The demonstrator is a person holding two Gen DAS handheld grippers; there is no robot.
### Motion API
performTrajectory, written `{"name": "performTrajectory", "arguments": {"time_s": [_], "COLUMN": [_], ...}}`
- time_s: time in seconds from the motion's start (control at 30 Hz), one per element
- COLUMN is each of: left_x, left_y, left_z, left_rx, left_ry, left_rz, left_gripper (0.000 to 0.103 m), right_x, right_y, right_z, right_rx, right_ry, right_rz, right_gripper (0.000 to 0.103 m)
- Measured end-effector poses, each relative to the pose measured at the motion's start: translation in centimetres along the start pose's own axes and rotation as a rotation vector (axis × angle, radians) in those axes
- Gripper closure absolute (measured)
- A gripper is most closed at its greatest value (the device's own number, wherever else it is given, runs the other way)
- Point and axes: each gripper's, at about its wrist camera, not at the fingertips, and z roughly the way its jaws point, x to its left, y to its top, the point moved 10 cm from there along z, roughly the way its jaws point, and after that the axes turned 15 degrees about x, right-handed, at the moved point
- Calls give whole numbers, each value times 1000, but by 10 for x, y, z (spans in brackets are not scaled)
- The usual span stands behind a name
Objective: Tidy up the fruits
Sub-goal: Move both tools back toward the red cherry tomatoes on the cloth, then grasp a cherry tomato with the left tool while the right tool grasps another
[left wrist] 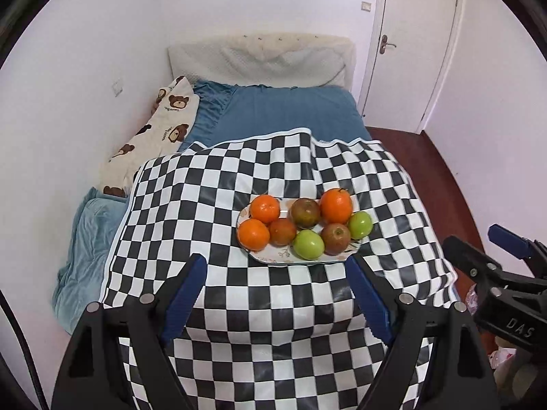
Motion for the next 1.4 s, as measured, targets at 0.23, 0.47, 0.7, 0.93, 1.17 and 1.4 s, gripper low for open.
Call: {"name": "performTrajectory", "arguments": {"time_s": [0.23,0.47,0.7,0.93,1.17,1.4], "left_x": [-2,-14,-51,-93,-125,-156], "left_y": [-4,-21,-63,-108,-139,-153], "left_z": [-4,38,111,177,216,231], "left_rx": [1,85,234,429,543,611], "left_ry": [-18,-19,29,28,34,-59], "left_rz": [-16,-24,60,162,236,230], "left_gripper": [12,0,0,0,0,0], "right_x": [1,-23,-78,-121,-118,-116], "right_y": [-6,-24,-106,-203,-239,-244], "right_z": [-14,20,126,214,251,242], "right_rx": [-23,66,330,534,590,516], "right_ry": [18,98,117,187,234,223], "right_rz": [1,54,170,319,330,294], "right_gripper": [8,4,11,39,69,68]}}
